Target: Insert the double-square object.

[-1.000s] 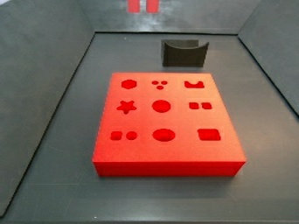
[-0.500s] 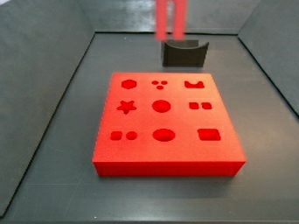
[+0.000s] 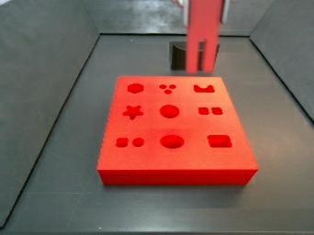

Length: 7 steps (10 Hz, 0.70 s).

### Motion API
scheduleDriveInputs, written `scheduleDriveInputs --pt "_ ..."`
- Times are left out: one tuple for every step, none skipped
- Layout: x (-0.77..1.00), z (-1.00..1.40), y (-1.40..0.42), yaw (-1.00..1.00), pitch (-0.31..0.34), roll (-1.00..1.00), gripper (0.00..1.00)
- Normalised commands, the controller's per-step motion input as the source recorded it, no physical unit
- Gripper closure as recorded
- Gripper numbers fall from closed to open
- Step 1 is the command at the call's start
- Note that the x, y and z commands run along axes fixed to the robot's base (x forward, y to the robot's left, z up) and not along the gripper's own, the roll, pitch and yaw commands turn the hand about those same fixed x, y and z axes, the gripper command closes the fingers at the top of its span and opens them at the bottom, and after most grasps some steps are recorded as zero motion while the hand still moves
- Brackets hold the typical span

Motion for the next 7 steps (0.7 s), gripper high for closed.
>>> scheduleDriveInputs --pt "1.0 -0.38 0.0 0.0 -0.043 0.06 1.0" --pt "1.0 -0.35 0.0 0.0 -0.053 0.06 1.0" --pt "1.0 -0.33 0.0 0.0 -0.061 0.06 1.0" --pt "1.0 -0.17 -0.05 0.0 -0.073 0.19 1.0" --pt "1.0 -0.16 -0.09 0.0 -0.041 0.27 1.0" --pt "0.93 -0.29 -0.26 -0.01 -0.057 0.35 1.0" --pt "0.79 -0.34 -0.36 -0.07 -0.059 0.42 1.0"
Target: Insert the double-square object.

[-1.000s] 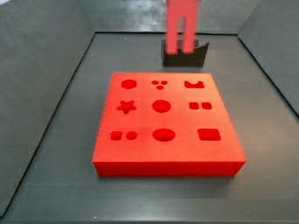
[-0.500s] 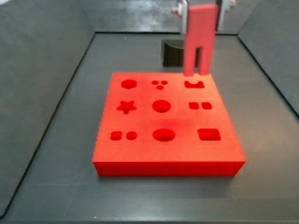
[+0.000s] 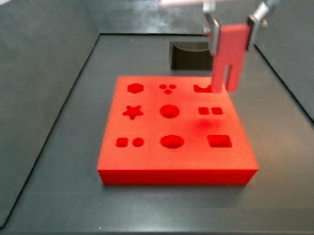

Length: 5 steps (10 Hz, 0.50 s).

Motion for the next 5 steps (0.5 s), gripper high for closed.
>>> scheduleDriveInputs --pt "0.47 -0.31 -0.43 -0.09 -0.023 0.47 1.0" --pt "0.06 -0.24 -0.37 0.0 0.0 0.48 1.0" --pt "-0.09 -0.22 0.0 0.0 0.0 0.12 1.0" --pt "-0.14 -0.13 0.01 0.1 -0.003 0.0 1.0" --pt "-0.39 -0.08 0.22 0.14 0.0 0.0 1.0"
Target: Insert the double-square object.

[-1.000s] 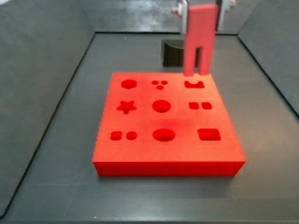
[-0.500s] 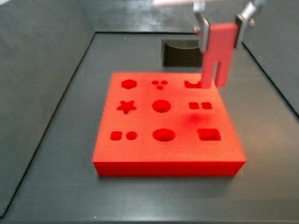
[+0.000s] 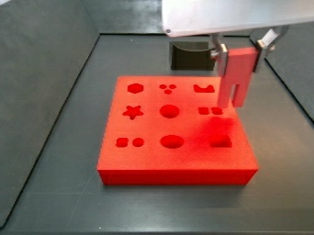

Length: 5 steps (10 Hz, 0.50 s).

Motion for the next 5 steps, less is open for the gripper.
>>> scheduleDriveInputs --pt "-0.41 -0.21 0.11 0.12 0.0 0.0 1.0" --pt "-0.57 -0.49 0.3 0.0 -0.05 -0.11 1.0" --pt "-0.03 -0.37 0.0 0.15 0.0 -0.13 1.0" --pt "0.0 -0.25 0.0 0.14 0.043 -0.03 1.0" --pt "0.14 -0.14 0.0 0.1 0.084 -0.02 1.0"
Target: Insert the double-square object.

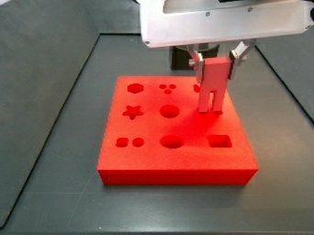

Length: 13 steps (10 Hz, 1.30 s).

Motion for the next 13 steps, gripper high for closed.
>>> scheduleDriveInputs --pt "0.19 -0.03 -0.22 0.16 0.151 0.0 1.0" --pt "0.28 0.0 -0.37 0.23 0.216 0.01 1.0" --pt "0.31 0.0 -0.44 0.22 0.269 0.09 1.0" --pt "0.21 -0.19 -0.22 0.15 0.257 0.11 1.0" --pt "0.2 -0.39 0.0 0.0 0.296 0.16 1.0" --pt "0.0 -0.5 0.0 -0.11 0.259 0.17 1.0" --pt "0.01 -0.54 0.18 -0.28 0.25 0.12 1.0" --pt "0.0 -0.53 0.13 -0.29 0.267 0.09 1.0" --pt "0.0 -0.49 0.12 -0.33 0.309 0.04 1.0" --pt "0.0 -0.49 0.07 -0.27 0.304 0.04 1.0" --pt "-0.06 -0.35 0.09 -0.17 0.156 0.01 1.0" --pt "0.0 -0.02 0.0 0.0 0.024 0.0 1.0" --pt "0.0 0.0 0.0 0.0 0.0 0.0 1.0"
